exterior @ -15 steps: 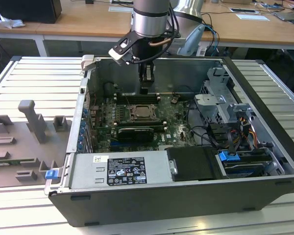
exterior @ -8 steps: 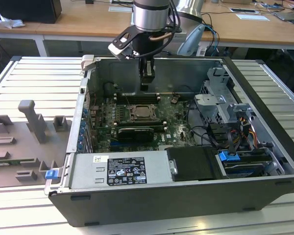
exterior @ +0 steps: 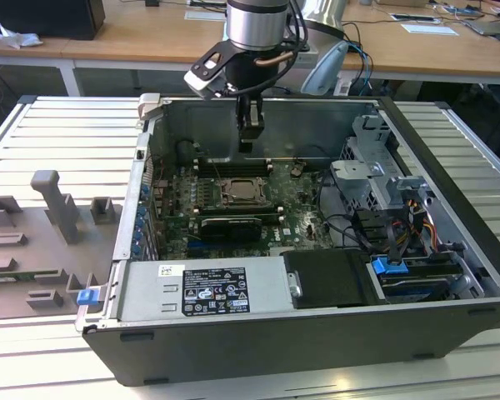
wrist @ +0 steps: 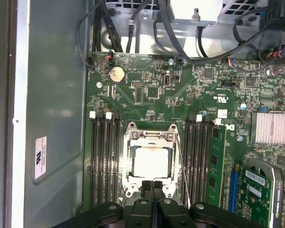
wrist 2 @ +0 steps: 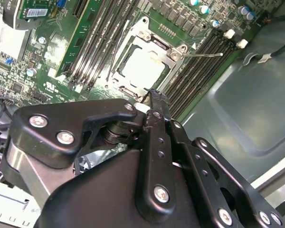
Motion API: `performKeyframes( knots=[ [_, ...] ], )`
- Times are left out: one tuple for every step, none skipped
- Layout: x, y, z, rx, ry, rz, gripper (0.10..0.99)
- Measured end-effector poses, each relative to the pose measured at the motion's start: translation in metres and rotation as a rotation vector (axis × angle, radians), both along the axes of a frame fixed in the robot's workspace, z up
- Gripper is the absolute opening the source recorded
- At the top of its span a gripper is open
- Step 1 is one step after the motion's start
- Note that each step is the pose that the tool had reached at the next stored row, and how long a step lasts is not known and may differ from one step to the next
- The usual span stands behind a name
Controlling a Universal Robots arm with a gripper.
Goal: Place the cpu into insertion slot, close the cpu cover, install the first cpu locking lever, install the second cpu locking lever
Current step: 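Install the first cpu locking lever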
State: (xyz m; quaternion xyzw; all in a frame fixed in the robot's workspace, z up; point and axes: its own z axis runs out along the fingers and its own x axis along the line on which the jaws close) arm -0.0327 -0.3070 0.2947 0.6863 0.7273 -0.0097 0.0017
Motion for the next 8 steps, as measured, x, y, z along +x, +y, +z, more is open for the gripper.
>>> performKeyframes(
  knots=[
    [0.0000,0.0000,0.0000,-0.001,0.0000,0.018,0.106],
    [0.0000,0.0000,0.0000,-0.002,0.0001,0.037,0.106],
    [0.0000,0.0000,0.0000,-0.003,0.0001,0.053,0.106],
    [0.0000,0.0000,0.0000,-0.003,0.0001,0.059,0.106],
    [0.0000,0.0000,0.0000,-0.003,0.0000,0.065,0.106],
    [0.0000,0.0000,0.0000,-0.003,0.0000,0.073,0.106],
    [0.0000,0.0000,0.0000,-0.003,0.0000,0.077,0.106],
    [0.0000,0.0000,0.0000,-0.003,0.0000,0.080,0.106]
  ],
)
